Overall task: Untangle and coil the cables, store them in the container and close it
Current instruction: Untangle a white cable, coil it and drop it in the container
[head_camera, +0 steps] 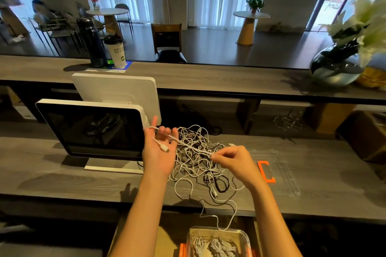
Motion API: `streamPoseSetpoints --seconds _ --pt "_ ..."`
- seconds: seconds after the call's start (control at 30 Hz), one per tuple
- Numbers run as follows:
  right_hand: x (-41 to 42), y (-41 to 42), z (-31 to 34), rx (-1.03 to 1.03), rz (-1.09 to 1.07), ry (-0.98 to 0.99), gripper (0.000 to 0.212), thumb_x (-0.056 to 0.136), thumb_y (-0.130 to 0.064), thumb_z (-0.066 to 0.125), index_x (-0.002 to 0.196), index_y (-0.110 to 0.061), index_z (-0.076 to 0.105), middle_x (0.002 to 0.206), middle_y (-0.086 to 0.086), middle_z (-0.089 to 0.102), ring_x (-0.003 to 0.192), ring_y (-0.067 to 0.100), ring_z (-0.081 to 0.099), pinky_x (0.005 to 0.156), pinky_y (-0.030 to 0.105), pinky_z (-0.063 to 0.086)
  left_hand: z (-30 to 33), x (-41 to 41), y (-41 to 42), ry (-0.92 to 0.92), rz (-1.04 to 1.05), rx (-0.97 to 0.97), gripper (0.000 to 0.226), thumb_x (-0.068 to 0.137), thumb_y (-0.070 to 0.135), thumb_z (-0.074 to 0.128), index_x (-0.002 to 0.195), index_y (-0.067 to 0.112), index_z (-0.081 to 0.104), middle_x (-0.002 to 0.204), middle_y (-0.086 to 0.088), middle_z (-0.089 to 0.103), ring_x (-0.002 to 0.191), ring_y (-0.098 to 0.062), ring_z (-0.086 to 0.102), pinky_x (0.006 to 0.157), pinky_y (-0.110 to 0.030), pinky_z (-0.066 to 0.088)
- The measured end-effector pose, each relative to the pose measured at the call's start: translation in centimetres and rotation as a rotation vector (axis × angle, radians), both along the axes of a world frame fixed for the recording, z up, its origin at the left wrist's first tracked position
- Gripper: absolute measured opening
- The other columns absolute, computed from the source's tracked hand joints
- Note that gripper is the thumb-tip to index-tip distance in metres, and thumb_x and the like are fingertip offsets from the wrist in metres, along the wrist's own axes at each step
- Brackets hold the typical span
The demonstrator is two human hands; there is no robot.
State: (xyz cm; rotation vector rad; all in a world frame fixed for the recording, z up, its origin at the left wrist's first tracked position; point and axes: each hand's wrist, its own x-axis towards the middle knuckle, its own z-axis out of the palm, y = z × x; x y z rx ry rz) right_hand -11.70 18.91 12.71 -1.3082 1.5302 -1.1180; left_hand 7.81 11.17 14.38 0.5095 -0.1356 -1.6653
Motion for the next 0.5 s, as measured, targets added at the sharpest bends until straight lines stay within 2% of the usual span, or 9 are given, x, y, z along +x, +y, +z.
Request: streamPoseSetpoints --seconds 0.07,0.1,0.23,0.3,0.33,0.4,0.5 --pt "-0.3 0.3 -0.1 -0.017 0.028 -0.005 0.006 0.087 -0.017 0.074 0.087 -0.014 0.080 0.078 0.002 0.075 0.070 0.007 0.064 0.068 0.021 0.053 0.1 0.5 -0.2 -0.077 -0.009 0.007 0.040 0.104 0.040 0.043 0.122 0.011 0.064 0.067 0.002 0.050 0.060 -0.006 0.046 0.062 -0.021 0.045" --pt "-0.3 0.4 -0.1 -0.031 0.043 -0.006 0.007 0.088 -0.015 0.073 0.089 -0.013 0.079 0.080 0.003 0.075 0.073 0.008 0.065 0.071 0.022 0.054 0.0 0.6 -0.2 -0.216 -0.019 -0.005 0.043 0.105 0.041 0.041 0.120 0.009 0.064 0.065 0.003 0.048 0.059 -0.006 0.044 0.057 -0.020 0.042" --pt "0.1 0.5 0.3 -0.090 0.101 0.001 0.011 0.092 -0.013 0.068 0.093 -0.017 0.078 0.081 0.003 0.073 0.076 0.013 0.065 0.074 0.026 0.054 -1.2 -0.2 0.2 -1.104 -0.025 -0.145 0.047 0.107 0.039 0.035 0.112 0.007 0.069 0.067 0.002 0.051 0.058 -0.009 0.047 0.056 -0.025 0.040" --pt "0.7 0.3 0.7 -0.134 0.091 -0.013 0.012 0.093 -0.014 0.067 0.093 -0.019 0.078 0.076 -0.001 0.072 0.072 0.012 0.063 0.069 0.024 0.053 -1.5 -1.0 0.5 -1.446 -0.131 -0.238 0.048 0.107 0.040 0.033 0.106 0.011 0.071 0.074 0.002 0.057 0.064 -0.011 0.052 0.062 -0.028 0.042" --pt "1.1 0.2 0.8 -0.167 0.067 -0.017 0.013 0.093 -0.015 0.067 0.091 -0.020 0.078 0.072 -0.001 0.070 0.068 0.012 0.061 0.065 0.024 0.051 -1.6 -1.3 0.7 -1.527 -0.222 -0.277 0.050 0.107 0.042 0.032 0.105 0.011 0.071 0.075 0.001 0.060 0.065 -0.012 0.053 0.064 -0.029 0.042" --pt "1.5 0.0 0.9 -0.215 0.003 -0.027 0.013 0.094 -0.015 0.066 0.089 -0.021 0.077 0.067 -0.004 0.067 0.062 0.008 0.057 0.059 0.020 0.046 -1.6 -2.1 1.3 -1.560 -0.449 -0.312 0.058 0.106 0.049 0.027 0.101 0.013 0.072 0.076 -0.002 0.065 0.064 -0.014 0.055 0.065 -0.029 0.044" --pt "1.8 -0.2 0.8 -0.220 -0.051 -0.034 0.014 0.093 -0.011 0.066 0.089 -0.019 0.076 0.068 -0.011 0.069 0.062 0.000 0.058 0.061 0.016 0.046 -1.2 -2.6 2.5 -1.431 -0.730 -0.322 0.078 0.100 0.066 0.018 0.092 0.009 0.070 0.069 -0.003 0.063 0.060 -0.015 0.053 0.057 -0.025 0.041"
